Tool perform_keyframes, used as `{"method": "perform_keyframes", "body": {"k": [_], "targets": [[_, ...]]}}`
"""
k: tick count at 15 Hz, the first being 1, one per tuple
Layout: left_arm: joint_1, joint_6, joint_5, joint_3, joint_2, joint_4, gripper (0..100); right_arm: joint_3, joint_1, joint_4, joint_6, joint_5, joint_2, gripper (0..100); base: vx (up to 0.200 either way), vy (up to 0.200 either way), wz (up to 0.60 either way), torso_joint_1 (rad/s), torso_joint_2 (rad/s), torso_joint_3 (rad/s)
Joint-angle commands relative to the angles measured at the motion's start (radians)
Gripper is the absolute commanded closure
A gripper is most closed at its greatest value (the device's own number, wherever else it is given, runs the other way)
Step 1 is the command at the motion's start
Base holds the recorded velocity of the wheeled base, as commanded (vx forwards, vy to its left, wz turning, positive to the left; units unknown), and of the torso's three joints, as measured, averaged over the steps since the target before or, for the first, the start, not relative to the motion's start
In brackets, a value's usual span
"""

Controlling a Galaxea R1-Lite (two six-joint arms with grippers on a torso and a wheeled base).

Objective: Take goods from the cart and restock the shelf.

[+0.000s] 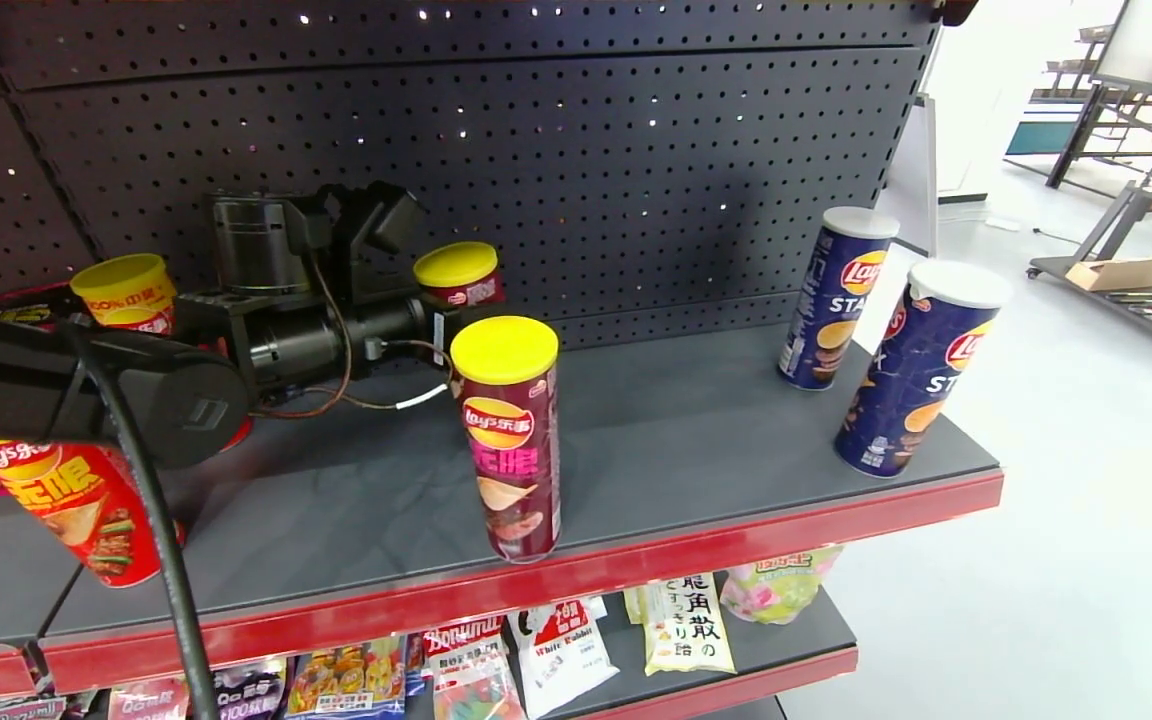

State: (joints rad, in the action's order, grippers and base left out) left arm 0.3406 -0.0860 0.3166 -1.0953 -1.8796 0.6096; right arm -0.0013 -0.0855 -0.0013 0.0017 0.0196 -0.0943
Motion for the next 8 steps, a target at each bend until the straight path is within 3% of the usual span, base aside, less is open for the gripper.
{"method": "perform_keyframes", "body": {"k": [1,8], "targets": [[0.001,-0.001,-0.002,-0.014,-0.015,-0.001,100,0.000,0.000,0.000,0.000,0.000,-0.001,0,0.000,0.000,0.00,0.000,0.00,0.000],[0.006,-0.001,-0.002,-0.060,-0.049,-0.001,100,0.000,0.000,0.000,0.000,0.000,-0.001,0,0.000,0.000,0.00,0.000,0.00,0.000]]}}
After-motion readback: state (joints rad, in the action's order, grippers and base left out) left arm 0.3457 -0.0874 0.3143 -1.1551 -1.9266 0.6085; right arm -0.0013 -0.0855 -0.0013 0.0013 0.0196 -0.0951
